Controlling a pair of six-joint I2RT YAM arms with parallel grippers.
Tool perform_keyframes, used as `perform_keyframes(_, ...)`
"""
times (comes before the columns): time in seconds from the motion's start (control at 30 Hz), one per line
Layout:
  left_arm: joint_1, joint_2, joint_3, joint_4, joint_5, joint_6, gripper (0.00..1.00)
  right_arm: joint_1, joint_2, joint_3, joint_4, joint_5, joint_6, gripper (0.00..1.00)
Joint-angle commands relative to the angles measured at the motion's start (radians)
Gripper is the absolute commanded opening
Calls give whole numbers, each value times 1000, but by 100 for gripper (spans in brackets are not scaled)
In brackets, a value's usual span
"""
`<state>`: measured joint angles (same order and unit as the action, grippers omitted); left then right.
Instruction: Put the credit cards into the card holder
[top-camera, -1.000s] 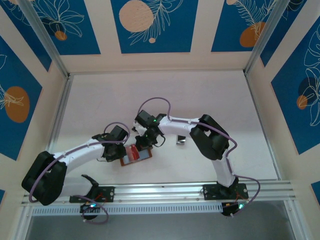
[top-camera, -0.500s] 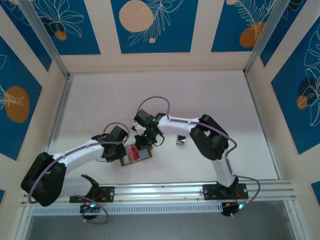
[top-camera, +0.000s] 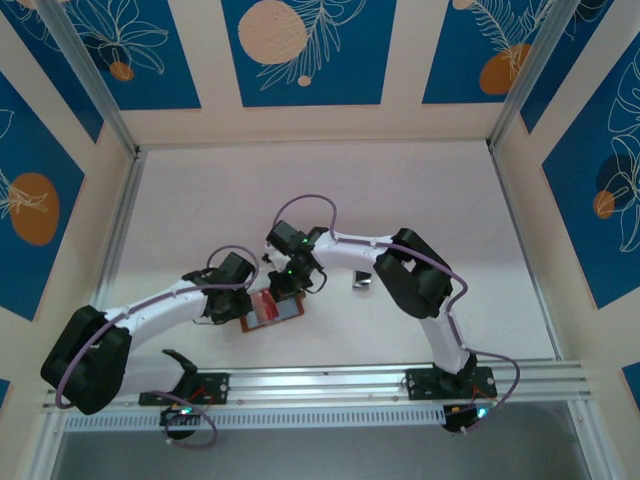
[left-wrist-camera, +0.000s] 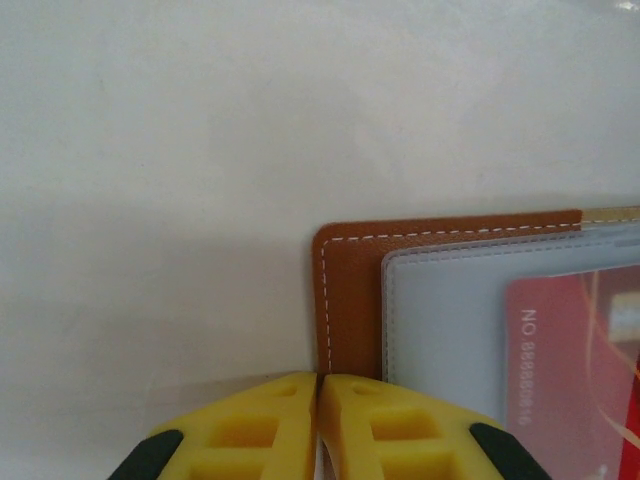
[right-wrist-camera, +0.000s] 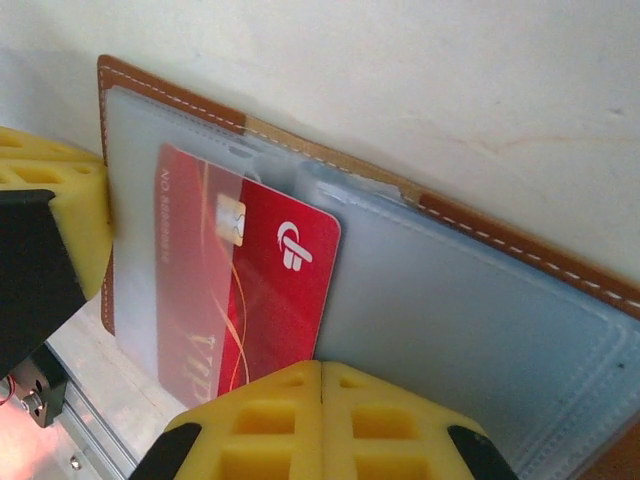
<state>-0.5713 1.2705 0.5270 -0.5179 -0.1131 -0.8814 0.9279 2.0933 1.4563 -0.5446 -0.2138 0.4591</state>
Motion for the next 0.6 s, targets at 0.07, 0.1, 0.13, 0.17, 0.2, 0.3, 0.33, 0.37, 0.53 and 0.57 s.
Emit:
perform_keyframes(0.07,7,82,-85,188,58,-4,12,17,26,47,-8,-80,1,0)
perform_keyframes(0.1,8,83,-85,187,58,-5,12,18,29,53,-7,-91,3,0)
perform_keyframes(0.13,5,81,-87,187,58,-5,12,18,32,56,-6,-98,4,0)
perform_keyframes(0.17,5,80,-87,188,57,-7,12,20,38,60,-7,-103,6,0)
perform_keyframes(0.2,6,79,-88,188,57,-6,12,23,40,62,-5,-107,7,0)
perform_keyframes(0.3,4,78,-87,187,56,-7,12,29,47,65,-8,-106,12,0)
perform_keyframes(0.33,5,78,-87,185,56,-7,12,29,41,59,-8,-97,13,0)
perform_keyframes(0.37,4,78,-88,188,56,-7,12,26,30,47,-4,-89,16,0)
perform_keyframes(0.53,5,84,-93,198,59,-5,12,15,-5,28,-20,-58,9,0)
perform_keyframes(0.57,5,86,-94,200,59,-5,12,15,-11,25,-20,-57,7,0)
